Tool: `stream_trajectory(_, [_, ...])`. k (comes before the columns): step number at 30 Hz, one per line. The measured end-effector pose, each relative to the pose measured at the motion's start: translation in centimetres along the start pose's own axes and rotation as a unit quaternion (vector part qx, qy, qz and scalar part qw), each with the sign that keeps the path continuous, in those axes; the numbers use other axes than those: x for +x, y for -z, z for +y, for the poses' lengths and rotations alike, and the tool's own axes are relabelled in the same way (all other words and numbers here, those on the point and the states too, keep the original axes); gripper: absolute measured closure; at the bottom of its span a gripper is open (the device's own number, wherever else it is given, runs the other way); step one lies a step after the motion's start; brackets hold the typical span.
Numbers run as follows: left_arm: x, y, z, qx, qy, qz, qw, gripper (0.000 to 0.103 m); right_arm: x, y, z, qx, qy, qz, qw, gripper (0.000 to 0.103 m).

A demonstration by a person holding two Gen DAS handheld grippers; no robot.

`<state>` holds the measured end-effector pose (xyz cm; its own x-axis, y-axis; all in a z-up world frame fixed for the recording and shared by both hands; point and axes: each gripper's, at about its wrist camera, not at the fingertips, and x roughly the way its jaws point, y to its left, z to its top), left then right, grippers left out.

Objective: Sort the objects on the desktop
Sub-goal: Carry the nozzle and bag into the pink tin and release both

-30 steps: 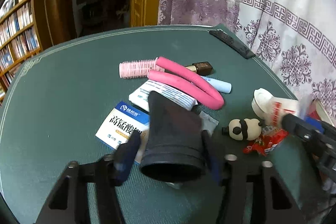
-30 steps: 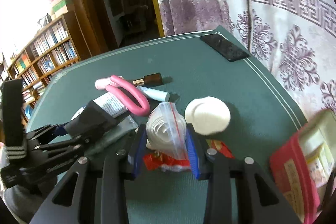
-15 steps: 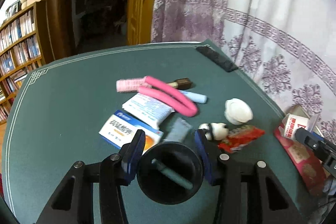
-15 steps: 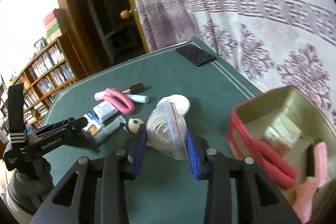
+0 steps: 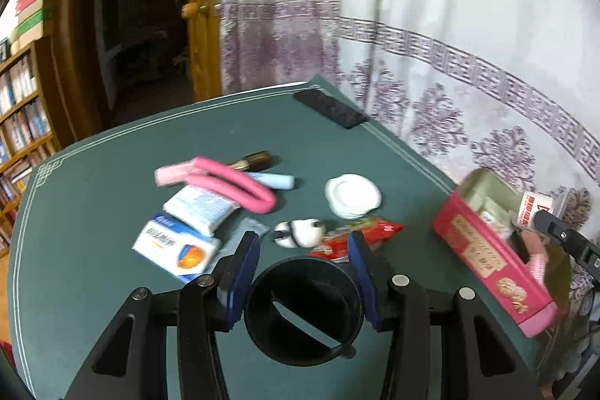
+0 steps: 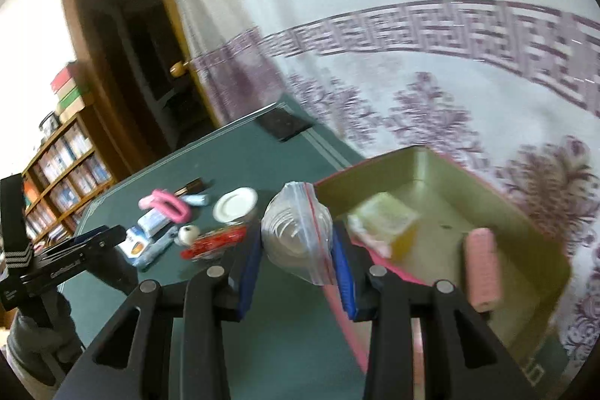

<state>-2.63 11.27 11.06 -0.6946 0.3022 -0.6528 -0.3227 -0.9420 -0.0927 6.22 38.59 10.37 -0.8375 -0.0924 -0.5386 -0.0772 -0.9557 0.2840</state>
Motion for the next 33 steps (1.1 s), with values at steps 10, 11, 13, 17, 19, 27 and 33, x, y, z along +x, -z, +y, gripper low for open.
stream_trajectory(10, [0.3,-1.7,-8.5,0.062,0.069,0.001,0.9957,0.053,-2.8,0.2,-5.2,0.027,0.041,-0.021,0.999,0.063])
stream_trajectory(11, [0.3,-1.9,-9.6,0.068,0.077,0.002,0.9946,0.053,-2.9,0.2,-5.4,0.027,0.042,-0.021,0.999,0.063])
stream_trajectory(13, [0.4,-2.3,-11.2,0.077,0.093,0.002,0.9926,0.053,-3.1,0.4,-6.0,0.029,0.044,-0.02,0.998,0.063])
stream_trajectory(17, [0.6,-3.1,-14.7,0.09,0.133,0.003,0.9871,0.053,-3.7,0.5,-7.3,0.035,0.052,-0.022,0.998,0.063])
stream_trajectory(19, [0.7,-3.5,-16.3,0.094,0.153,0.006,0.9837,0.053,-4.0,0.5,-8.0,0.04,0.056,-0.024,0.997,0.063])
stream_trajectory(27, [2.1,-3.6,-22.4,0.121,0.205,0.029,0.9707,0.052,-4.3,0.4,-9.6,0.052,0.063,-0.027,0.996,0.063])
stream_trajectory(33, [3.9,-3.2,-23.1,0.116,0.206,0.041,0.9708,0.019,-3.8,0.6,-10.0,0.055,0.064,-0.022,0.996,0.063])
